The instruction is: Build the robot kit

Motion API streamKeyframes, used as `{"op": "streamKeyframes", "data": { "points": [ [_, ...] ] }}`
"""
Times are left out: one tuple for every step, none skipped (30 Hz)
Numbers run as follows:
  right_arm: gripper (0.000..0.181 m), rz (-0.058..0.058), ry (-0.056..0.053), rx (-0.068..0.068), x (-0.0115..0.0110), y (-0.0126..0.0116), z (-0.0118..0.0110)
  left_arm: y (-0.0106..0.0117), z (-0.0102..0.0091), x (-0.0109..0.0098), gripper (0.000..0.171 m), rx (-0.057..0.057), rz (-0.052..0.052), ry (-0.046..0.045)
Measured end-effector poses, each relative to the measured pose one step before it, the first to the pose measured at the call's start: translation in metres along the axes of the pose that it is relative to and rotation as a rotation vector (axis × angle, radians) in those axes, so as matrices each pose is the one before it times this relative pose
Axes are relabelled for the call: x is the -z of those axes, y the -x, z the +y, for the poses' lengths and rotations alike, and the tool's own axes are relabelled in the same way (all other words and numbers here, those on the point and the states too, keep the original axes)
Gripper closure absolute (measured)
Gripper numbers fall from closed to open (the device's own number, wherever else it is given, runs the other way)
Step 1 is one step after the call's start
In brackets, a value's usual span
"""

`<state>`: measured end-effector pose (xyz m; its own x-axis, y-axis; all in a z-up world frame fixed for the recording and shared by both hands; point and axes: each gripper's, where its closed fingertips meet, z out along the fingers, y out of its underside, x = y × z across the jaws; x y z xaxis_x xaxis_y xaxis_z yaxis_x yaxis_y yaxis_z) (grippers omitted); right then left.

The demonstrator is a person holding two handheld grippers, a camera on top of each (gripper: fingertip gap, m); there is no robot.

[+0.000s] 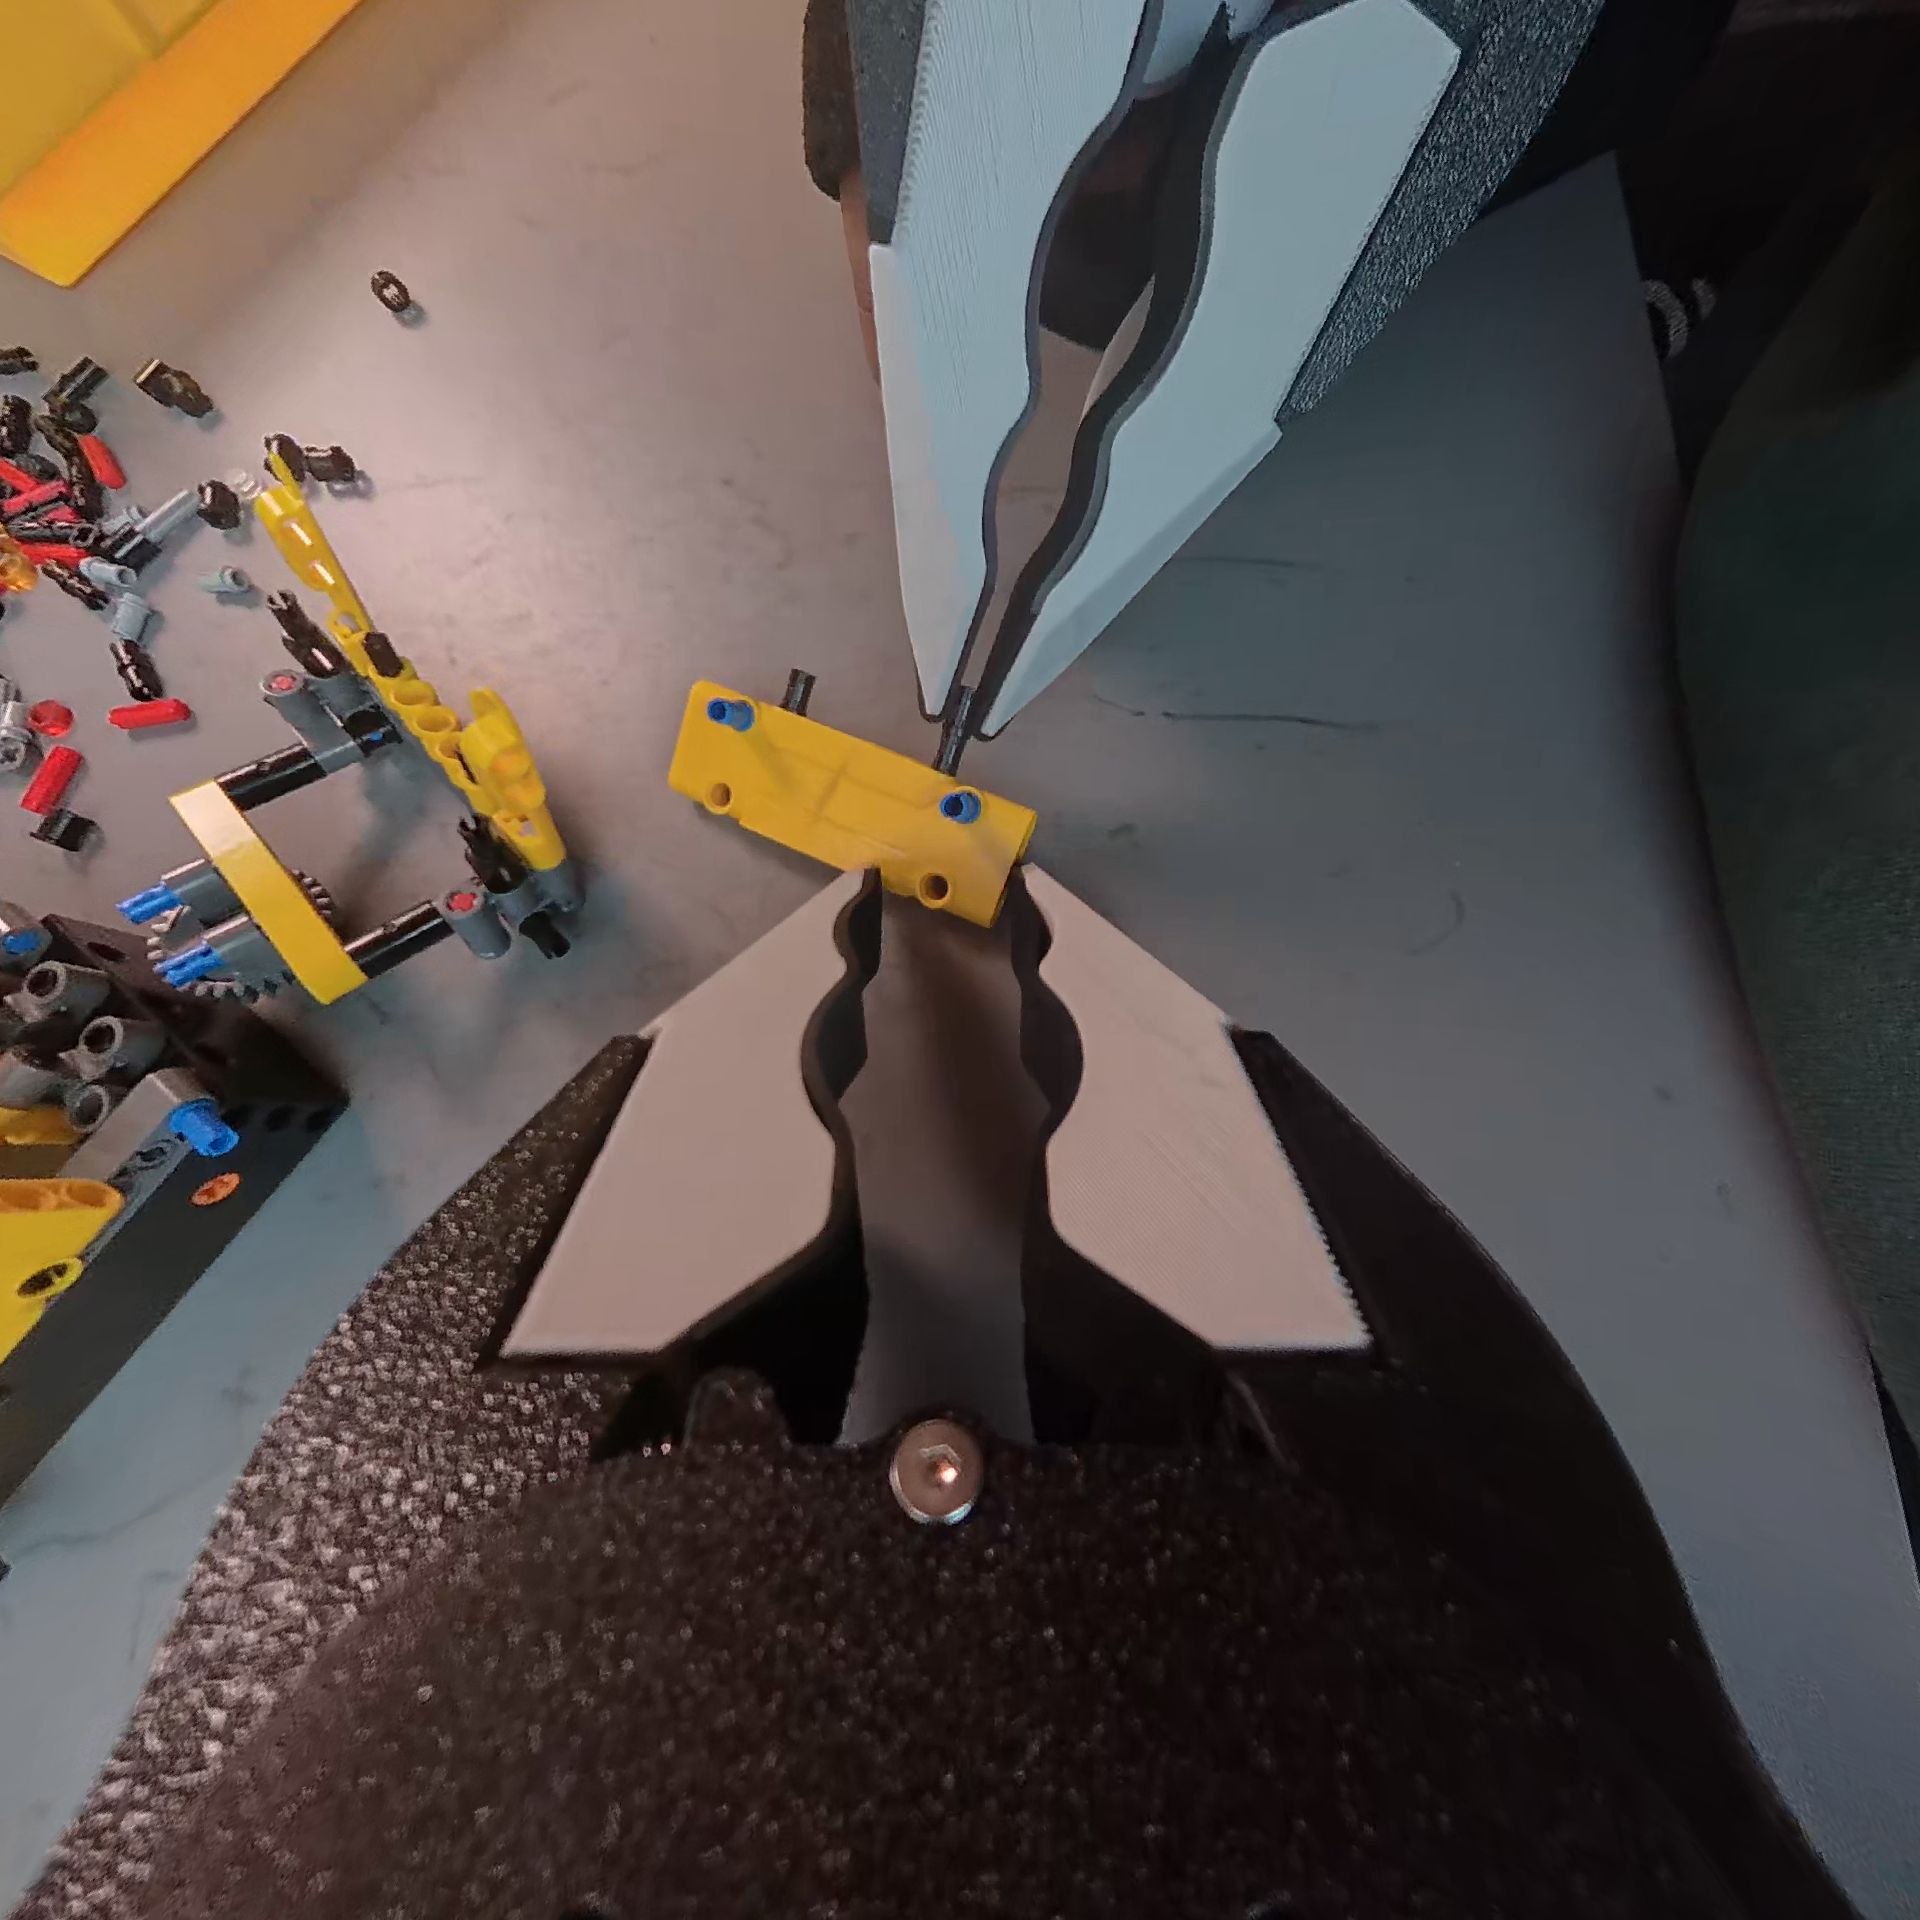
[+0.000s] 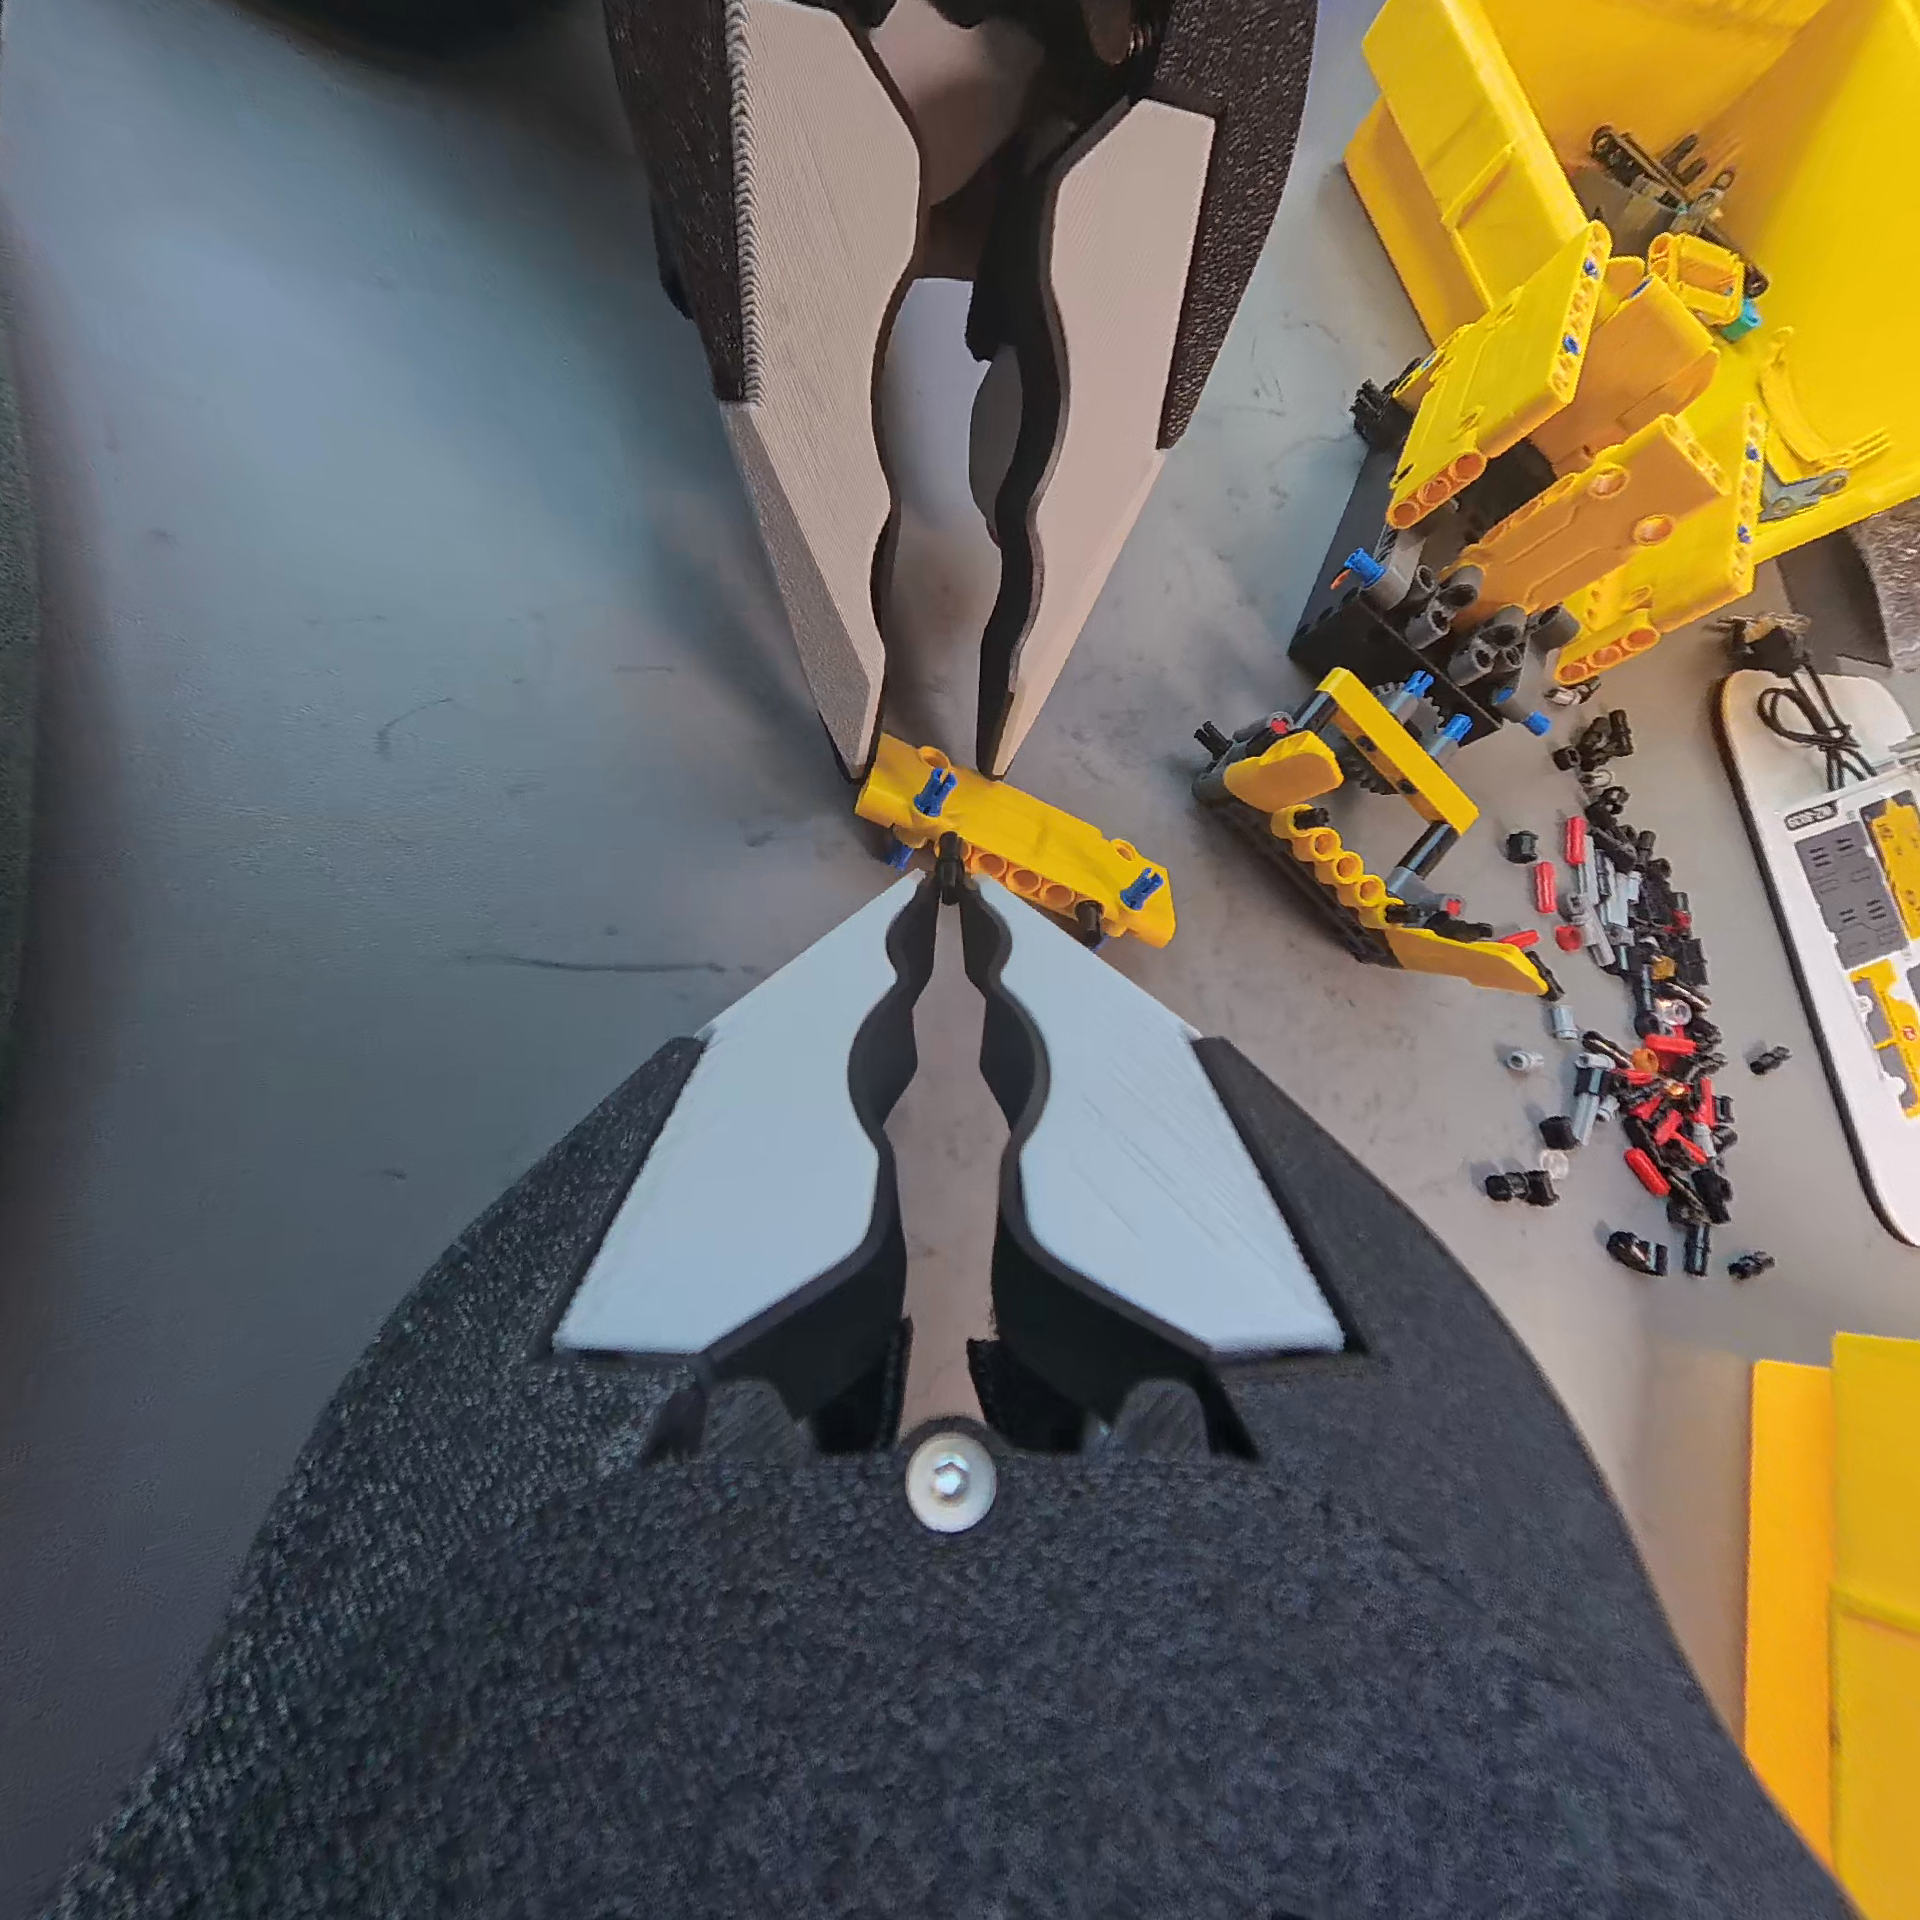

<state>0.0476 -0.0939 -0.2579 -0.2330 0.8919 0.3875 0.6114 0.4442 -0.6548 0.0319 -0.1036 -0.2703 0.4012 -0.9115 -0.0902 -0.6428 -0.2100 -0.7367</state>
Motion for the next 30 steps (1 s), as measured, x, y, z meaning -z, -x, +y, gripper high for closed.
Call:
{"op": "streamKeyframes", "data": {
  "points": [
    [0.178, 0.0023, 0.0048, -0.0040, -0.00018, -0.00031, 0.00093, 0.00016, 0.00006, -0.00011, 0.148, -0.0001, -0.0014, 0.00038],
    [0.178, 0.0002, 0.0027, -0.0042, -0.00012, 0.00000, 0.00068, 0.00010, -0.00002, -0.00006, 0.148, 0.0017, -0.0003, 0.00018],
    [0.178, 0.0013, -0.0003, -0.0015, -0.00002, -0.00014, 0.00030, 0.00007, -0.00001, -0.00019, 0.148, 0.0020, -0.0006, 0.00013],
    [0.178, 0.0031, -0.0011, -0.0020, 0.00011, -0.00053, -0.00014, 0.00012, -0.00005, -0.00006, 0.148, -0.0001, -0.0011, 0.00011],
    [0.178, 0.0000, 0.0017, -0.0034, -0.00001, -0.00021, 0.00022, 0.00009, 0.00003, 0.00001, 0.148, 0.0005, -0.0009, 0.00018],
    [0.178, 0.0004, -0.0006, -0.0015, 0.00001, -0.00017, -0.00006, 0.00015, 0.00002, -0.00017, 0.148, 0.0016, 0.0000, 0.00007],
    [0.178, 0.0023, 0.0004, -0.0022, 0.00013, -0.00051, 0.00006, 0.00014, -0.00004, 0.00005, 0.148, 0.0026, 0.0009, -0.00004],
    [0.178, 0.0024, 0.0038, -0.0020, -0.00020, -0.00059, 0.00075, 0.00003, -0.00006, -0.00010, 0.148, 0.0030, 0.0011, -0.00028],
    [0.178, -0.0036, 0.0026, -0.0014, -0.00033, 0.00042, 0.00056, 0.00000, -0.00003, -0.00006, 0.148, 0.0019, 0.0003, 0.00010],
    [0.178, 0.0002, -0.0011, 0.0024, -0.00003, 0.00023, -0.00020, 0.00005, -0.00002, -0.00003, 0.148, 0.0013, -0.0004, 0.00001],
    [0.178, 0.0006, -0.0014, 0.0028, -0.00004, 0.00026, -0.00045, 0.00000, -0.00011, -0.00012, 0.148, 0.0003, -0.0007, 0.00014],
    [0.178, 0.0022, 0.0014, 0.0011, -0.00010, -0.00021, 0.00005, -0.00002, -0.00012, -0.00013, 0.148, 0.0011, -0.0010, 0.00006],
    [0.178, 0.0026, 0.0002, 0.0006, 0.00003, -0.00023, -0.00006, 0.00010, -0.00011, -0.00012, 0.148, 0.0007, -0.0016, 0.00011],
    [0.178, 0.0026, 0.0017, 0.0018, -0.00004, -0.00008, 0.00014, 0.00006, -0.00005, -0.00006, 0.149, 0.0009, -0.0012, 0.00012],
    [0.178, 0.0034, 0.0025, 0.0034, -0.00003, -0.00005, 0.00005, -0.00006, -0.00009, -0.00008, 0.149, 0.0009, -0.0013, 0.00013],
    [0.178, 0.0053, 0.0021, 0.0006, 0.00005, -0.00036, -0.00023, 0.00002, -0.00013, 0.00002, 0.149, 0.0007, -0.0023, 0.00019],
    [0.178, 0.0055, 0.0028, -0.0027, 0.00001, -0.00034, -0.00010, 0.00010, -0.00012, -0.00013, 0.149, 0.0022, -0.0024, 0.00003],
    [0.178, 0.0077, 0.0024, -0.0064, -0.00008, -0.00080, -0.00011, 0.00029, -0.00010, -0.00011, 0.149, 0.0020, -0.0037, 0.00020],
    [0.178, 0.0052, 0.0053, -0.0064, -0.00027, -0.00030, 0.00072, 0.00028, -0.00026, -0.00017, 0.149, 0.0034, -0.0033, 0.00039],
    [0.178, 0.0089, 0.0064, -0.0038, -0.00030, -0.00077, 0.00109, 0.00022, -0.00008, -0.00025, 0.149, 0.0008, -0.0039, 0.00051],
    [0.179, 0.0109, 0.0041, -0.0044, -0.00039, -0.00099, 0.00083, 0.00019, -0.00016, -0.00020, 0.149, 0.0010, -0.0022, 0.00039],
    [0.179, 0.0075, 0.0045, -0.0018, -0.00056, -0.00058, 0.00077, -0.00014, -0.00017, -0.00023, 0.149, 0.0031, 0.0007, 0.00020],
    [0.179, 0.0075, 0.0010, -0.0027, -0.00042, -0.00079, 0.00007, -0.00009, -0.00004, -0.00005, 0.150, 0.0011, 0.0007, -0.00012],
    [0.179, 0.0023, -0.0018, -0.0061, -0.00023, -0.00045, -0.00030, -0.00003, -0.00006, -0.00007, 0.150, -0.0007, -0.0007, 0.00027],
    [0.179, -0.0051, 0.0054, 0.0011, -0.00043, 0.00052, 0.00063, -0.00019, -0.00010, -0.00008, 0.150, -0.0013, -0.0018, 0.00039],
    [0.179, -0.0041, 0.0083, 0.0049, -0.00082, 0.00074, 0.00096, -0.00051, -0.00030, -0.00022, 0.150, -0.0029, -0.0010, -0.00002],
    [0.179, -0.0021, 0.0010, 0.0078, -0.00048, 0.00099, -0.00030, -0.00176, -0.00067, -0.00031, 0.150, -0.0029, 0.0062, -0.00152],
    [0.179, -0.0009, -0.0018, 0.0037, 0.00019, 0.00069, -0.00126, -0.00219, -0.00098, -0.00089, 0.151, -0.0006, 0.0069, -0.00029],
    [0.179, 0.0030, -0.0044, -0.0003, 0.00114, -0.00089, -0.00180, -0.00092, -0.00058, -0.00074, 0.153, -0.0049, -0.0004, 0.00142],
    [0.179, -0.0010, 0.0004, -0.0096, 0.00127, -0.00115, -0.00101, -0.00048, -0.00012, -0.00048, 0.157, -0.0021, -0.0003, 0.00170]
  ]
}}
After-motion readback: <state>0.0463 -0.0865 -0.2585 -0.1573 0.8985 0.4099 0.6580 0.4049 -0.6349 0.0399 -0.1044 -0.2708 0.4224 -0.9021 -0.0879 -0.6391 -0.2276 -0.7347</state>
